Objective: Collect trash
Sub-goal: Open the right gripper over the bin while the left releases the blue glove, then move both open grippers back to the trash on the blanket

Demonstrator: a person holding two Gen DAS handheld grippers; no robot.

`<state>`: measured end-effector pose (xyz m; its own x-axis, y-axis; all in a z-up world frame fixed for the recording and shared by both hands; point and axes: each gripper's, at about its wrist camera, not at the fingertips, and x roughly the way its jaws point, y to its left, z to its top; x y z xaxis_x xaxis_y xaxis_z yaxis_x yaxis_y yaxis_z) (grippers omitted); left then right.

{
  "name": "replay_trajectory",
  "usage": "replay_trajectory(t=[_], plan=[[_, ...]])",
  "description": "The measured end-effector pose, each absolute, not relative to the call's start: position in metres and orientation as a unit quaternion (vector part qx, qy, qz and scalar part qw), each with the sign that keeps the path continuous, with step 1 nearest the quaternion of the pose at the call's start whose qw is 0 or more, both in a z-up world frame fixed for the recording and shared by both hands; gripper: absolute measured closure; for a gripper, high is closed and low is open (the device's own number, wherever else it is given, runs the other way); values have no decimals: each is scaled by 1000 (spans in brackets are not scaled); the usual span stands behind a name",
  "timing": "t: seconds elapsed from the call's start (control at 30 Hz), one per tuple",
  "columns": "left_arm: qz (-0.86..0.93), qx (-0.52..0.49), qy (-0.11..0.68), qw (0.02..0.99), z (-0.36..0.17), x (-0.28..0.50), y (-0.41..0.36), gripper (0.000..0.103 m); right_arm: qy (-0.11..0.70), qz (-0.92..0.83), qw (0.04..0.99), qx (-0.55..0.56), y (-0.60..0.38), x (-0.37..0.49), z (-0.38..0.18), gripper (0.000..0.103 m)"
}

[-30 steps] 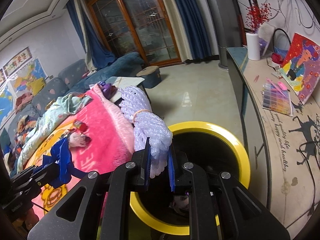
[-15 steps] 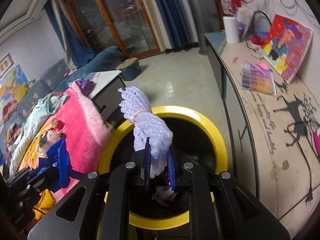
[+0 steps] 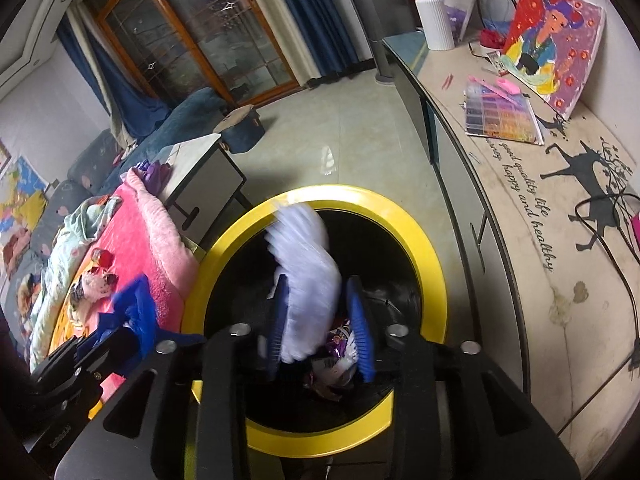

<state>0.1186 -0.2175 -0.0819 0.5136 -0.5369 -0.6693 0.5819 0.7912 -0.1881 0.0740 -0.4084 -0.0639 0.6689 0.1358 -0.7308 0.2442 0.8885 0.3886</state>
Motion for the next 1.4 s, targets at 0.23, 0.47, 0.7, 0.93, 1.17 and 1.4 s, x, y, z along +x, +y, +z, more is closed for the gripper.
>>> replay_trajectory(t=[0.23, 0.47, 0.7, 0.93, 1.17, 1.4], plan=[[-309, 3, 375, 874, -76, 124, -207, 31, 394, -39, 886, 240, -412, 72, -61, 54], [-268, -25, 354, 896, -61, 124, -182, 11, 361, -27, 907, 213, -398, 69, -40, 39], [-210, -39, 332, 919, -49, 122, -148, 11, 331, 1, 926, 180, -375, 67, -18, 32], [-172, -49, 308, 935, -38, 116, -117, 11, 312, 33, 940, 136, -345, 65, -2, 31], [-135, -55, 285, 947, -29, 108, -86, 11, 298, 70, 946, 104, -317, 63, 12, 30], [-109, -73, 274, 953, -23, 104, -62, 11, 288, 105, 949, 75, -287, 63, 26, 29]])
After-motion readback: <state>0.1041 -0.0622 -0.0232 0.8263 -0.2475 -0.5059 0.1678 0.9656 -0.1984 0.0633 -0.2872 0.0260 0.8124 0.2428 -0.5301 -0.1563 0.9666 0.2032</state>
